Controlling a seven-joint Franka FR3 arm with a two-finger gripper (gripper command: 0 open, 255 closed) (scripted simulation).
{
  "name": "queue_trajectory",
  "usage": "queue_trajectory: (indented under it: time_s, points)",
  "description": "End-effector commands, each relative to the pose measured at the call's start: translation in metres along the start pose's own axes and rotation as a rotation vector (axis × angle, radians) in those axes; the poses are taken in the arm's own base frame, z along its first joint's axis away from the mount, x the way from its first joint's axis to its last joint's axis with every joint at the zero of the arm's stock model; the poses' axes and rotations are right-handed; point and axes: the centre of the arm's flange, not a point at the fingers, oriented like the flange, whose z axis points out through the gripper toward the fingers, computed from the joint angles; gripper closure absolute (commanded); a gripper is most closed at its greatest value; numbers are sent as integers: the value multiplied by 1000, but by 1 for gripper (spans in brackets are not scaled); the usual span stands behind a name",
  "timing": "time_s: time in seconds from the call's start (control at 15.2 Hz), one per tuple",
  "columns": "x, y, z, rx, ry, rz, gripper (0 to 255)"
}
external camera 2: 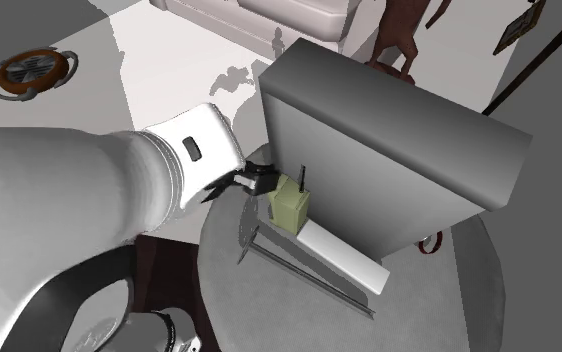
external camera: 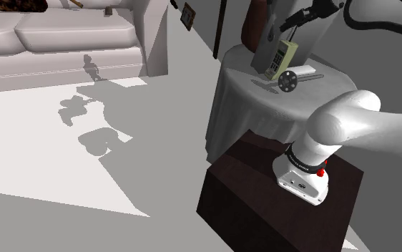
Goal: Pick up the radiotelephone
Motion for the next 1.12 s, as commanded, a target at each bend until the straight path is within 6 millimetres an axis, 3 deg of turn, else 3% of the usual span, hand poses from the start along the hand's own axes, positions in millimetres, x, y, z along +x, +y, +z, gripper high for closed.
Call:
queue_trajectory:
  time_s: [0.0, 0.33, 0.86, 0.99, 1.06]
  points:
    - [-17, 21, 9, -30, 140, 49, 0]
    - [-55, 70, 37, -98, 455, 173, 0]
    - [-83, 67, 68, -100, 464, 176, 0]
    - [-83, 67, 68, -100, 464, 176, 0]
    - [-83, 68, 67, -101, 464, 177, 255]
